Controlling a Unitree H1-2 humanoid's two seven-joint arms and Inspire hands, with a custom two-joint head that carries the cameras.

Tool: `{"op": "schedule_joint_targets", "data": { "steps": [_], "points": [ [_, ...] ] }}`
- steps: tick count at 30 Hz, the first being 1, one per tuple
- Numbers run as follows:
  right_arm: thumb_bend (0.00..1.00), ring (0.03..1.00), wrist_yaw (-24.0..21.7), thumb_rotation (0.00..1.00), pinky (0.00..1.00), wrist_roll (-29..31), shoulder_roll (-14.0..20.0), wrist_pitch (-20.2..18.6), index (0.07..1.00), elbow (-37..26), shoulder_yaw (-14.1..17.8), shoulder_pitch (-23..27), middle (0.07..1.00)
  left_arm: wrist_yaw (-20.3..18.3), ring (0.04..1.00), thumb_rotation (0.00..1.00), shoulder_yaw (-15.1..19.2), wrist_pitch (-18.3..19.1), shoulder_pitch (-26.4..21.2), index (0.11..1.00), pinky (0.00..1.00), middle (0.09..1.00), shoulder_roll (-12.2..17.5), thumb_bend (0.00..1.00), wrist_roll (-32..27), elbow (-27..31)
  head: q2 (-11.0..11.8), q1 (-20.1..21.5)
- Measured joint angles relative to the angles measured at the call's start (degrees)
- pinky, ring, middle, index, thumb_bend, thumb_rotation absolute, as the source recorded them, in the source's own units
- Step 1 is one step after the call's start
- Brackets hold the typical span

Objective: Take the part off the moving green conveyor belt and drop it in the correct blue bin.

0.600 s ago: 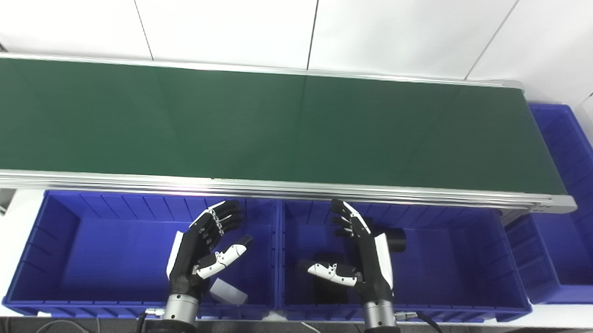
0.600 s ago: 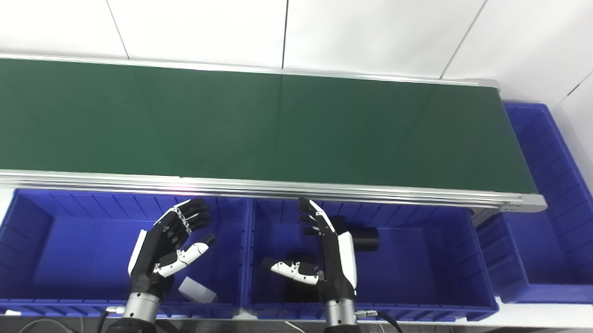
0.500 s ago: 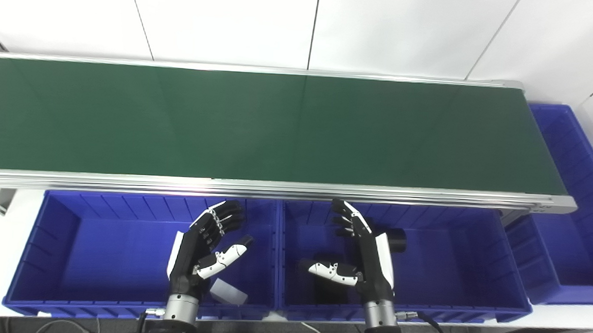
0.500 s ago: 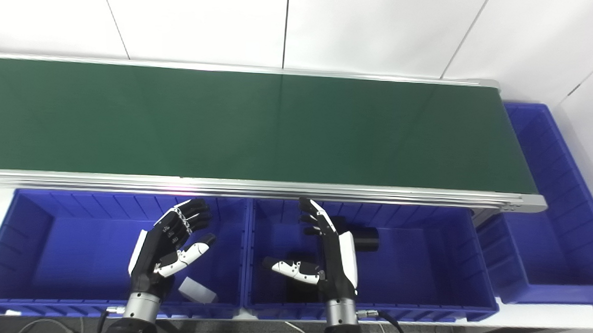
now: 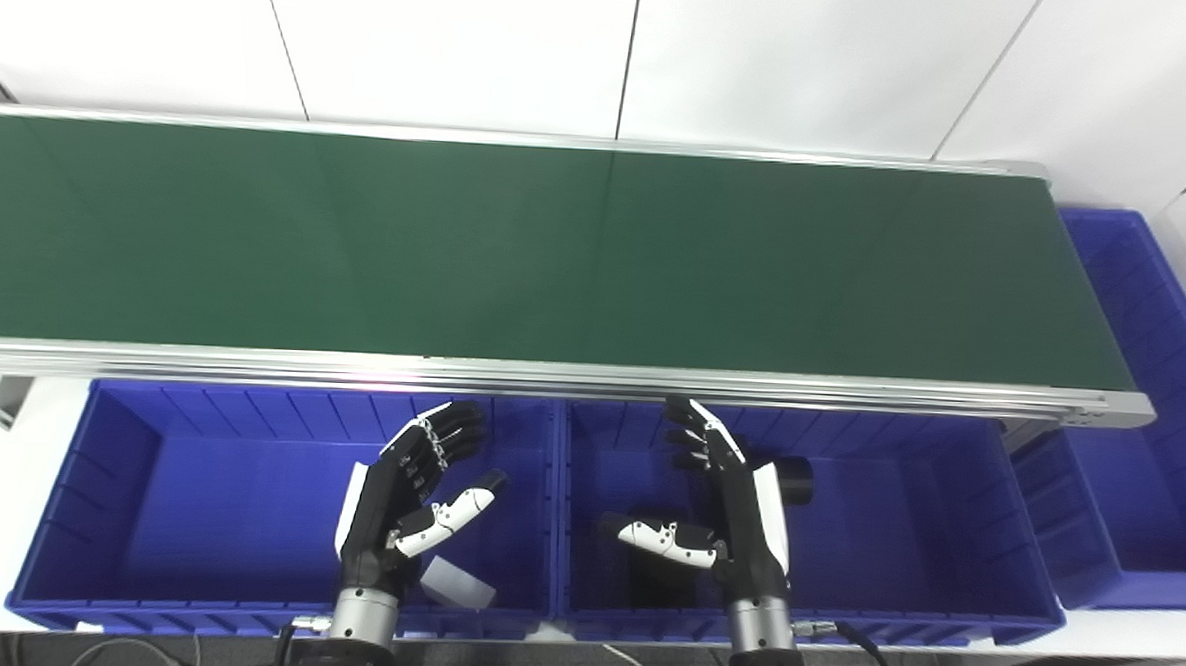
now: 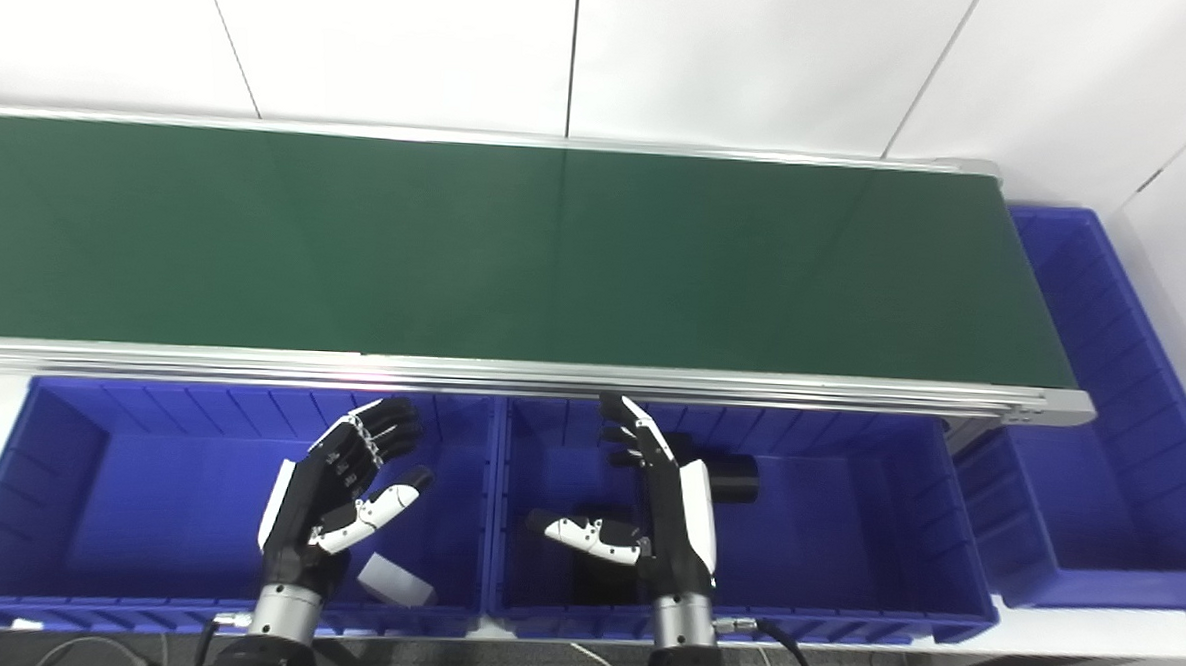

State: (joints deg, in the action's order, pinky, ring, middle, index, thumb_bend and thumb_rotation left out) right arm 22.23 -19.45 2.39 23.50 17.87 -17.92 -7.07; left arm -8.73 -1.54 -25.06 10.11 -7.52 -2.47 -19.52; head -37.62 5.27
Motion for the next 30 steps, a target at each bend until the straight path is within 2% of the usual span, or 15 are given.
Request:
{"op": "schedule_joint_targets", "data": {
  "steps": [11, 16, 21, 30],
  "points": [
    [0.71, 0.738, -0.14, 0.11, 0.64, 1.35, -0.63, 0.0, 0.82, 0.24, 0.1, 0.92, 0.803, 0.94, 0.714, 0.0, 0.34, 0.0, -1.06, 0.716, 0.75, 0.73, 0.07, 0.57, 0.16, -1.36, 0.7, 0.0],
    [0.73, 0.738, -0.57, 0.13, 0.64, 2.71, -0.97, 0.0, 0.816, 0.24, 0.48, 0.92, 0.8, 1.03, 0.728, 0.0, -0.11, 0.0, -1.06, 0.731, 0.74, 0.75, 0.28, 0.58, 0.38, -1.34, 0.88, -0.09],
    [0.72, 0.746, -1.15, 0.1, 0.65, 3.28, -1.14, 0.0, 0.821, 0.25, 0.59, 0.92, 0.803, 1.36, 0.735, 0.0, -0.39, 0.0, -1.05, 0.731, 0.77, 0.751, 0.34, 0.58, 0.39, -1.27, 0.7, 0.0],
    [0.7, 0.739, -1.63, 0.08, 0.65, 4.63, -1.15, 0.0, 0.816, 0.27, 0.48, 0.91, 0.794, 1.35, 0.723, 0.0, 0.06, 0.0, -1.06, 0.719, 0.76, 0.735, 0.36, 0.56, 0.31, -1.29, 0.71, -0.09]
  ]
}}
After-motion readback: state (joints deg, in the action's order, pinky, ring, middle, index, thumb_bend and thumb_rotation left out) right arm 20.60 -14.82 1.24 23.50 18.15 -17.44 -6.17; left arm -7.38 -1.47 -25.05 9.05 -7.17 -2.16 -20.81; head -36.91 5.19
